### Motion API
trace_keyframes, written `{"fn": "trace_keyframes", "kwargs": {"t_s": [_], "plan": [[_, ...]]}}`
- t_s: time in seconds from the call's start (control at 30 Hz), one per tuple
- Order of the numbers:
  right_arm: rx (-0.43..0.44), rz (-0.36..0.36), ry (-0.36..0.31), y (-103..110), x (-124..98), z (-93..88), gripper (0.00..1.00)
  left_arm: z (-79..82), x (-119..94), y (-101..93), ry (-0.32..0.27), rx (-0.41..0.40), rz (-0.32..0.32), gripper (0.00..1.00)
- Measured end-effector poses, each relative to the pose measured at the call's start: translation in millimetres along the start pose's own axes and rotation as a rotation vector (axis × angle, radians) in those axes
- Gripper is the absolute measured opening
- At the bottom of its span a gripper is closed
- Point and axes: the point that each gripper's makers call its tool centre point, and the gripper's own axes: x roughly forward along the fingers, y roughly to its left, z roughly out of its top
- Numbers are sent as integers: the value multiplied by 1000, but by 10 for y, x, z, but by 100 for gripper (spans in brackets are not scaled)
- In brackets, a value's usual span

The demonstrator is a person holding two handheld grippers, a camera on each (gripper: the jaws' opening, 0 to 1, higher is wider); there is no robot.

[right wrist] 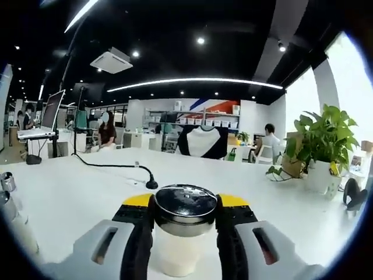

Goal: Rotate the seasoning bottle until the label or dispensing opening points toward the visible target arrow and the bottle remains upright within the marked orientation range

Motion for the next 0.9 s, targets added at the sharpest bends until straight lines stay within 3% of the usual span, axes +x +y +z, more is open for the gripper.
{"fn": "trace_keyframes", "kwargs": {"t_s": [0.23,0.37,0.57,0.9], "plan": [[-35,-18,-15,-33,-82,51,38,45,-34,35,-16,0,9,100],[41,-8,-49,-93,-188,149,38,73,-41,35,-31,-4,6,100],[72,22,-61,-64,-398,207,39,137,-53,5,-83,-40,-10,100],[149,27,-58,-112,-687,164,38,114,-20,-59,-60,-16,-19,100]]}}
